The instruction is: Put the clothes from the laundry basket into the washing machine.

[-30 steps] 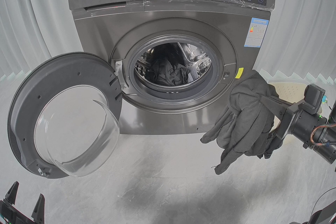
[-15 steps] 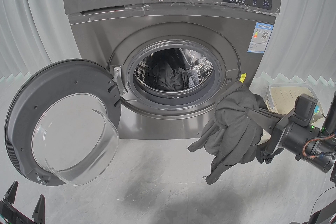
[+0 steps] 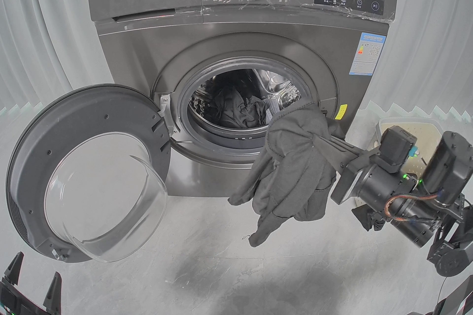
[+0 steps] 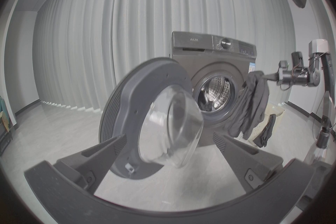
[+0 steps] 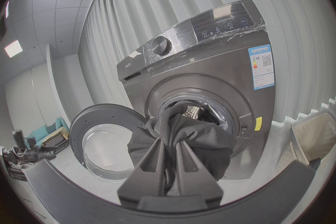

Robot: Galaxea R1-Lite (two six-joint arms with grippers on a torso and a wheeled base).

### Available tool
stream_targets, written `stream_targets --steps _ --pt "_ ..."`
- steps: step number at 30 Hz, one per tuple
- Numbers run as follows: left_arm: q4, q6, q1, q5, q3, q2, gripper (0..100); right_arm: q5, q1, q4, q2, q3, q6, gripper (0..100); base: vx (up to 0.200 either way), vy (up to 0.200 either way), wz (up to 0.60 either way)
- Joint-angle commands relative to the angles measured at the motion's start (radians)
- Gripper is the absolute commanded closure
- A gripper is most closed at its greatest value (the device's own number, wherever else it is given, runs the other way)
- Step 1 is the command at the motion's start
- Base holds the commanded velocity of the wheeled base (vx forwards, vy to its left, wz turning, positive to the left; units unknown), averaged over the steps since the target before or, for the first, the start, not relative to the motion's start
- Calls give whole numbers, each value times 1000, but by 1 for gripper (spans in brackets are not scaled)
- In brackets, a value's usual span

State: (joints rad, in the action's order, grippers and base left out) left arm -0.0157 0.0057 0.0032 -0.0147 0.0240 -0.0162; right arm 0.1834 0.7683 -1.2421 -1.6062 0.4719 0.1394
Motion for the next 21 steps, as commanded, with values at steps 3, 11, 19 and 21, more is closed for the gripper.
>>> stream_targets --steps 3,11,19,21 --pt "-47 -18 1 -240 332 -149 0 74 59 -16 -126 114 -3 100 0 0 0" --pt "-127 10 -12 -511 393 -604 0 76 65 33 -192 271 26 100 0 0 0" --pt "-332 39 -342 -536 355 -961 0 76 62 27 -251 360 32 100 0 0 0" --pt "-362 39 -407 -530 355 -1036 0 77 63 26 -253 358 31 100 0 0 0"
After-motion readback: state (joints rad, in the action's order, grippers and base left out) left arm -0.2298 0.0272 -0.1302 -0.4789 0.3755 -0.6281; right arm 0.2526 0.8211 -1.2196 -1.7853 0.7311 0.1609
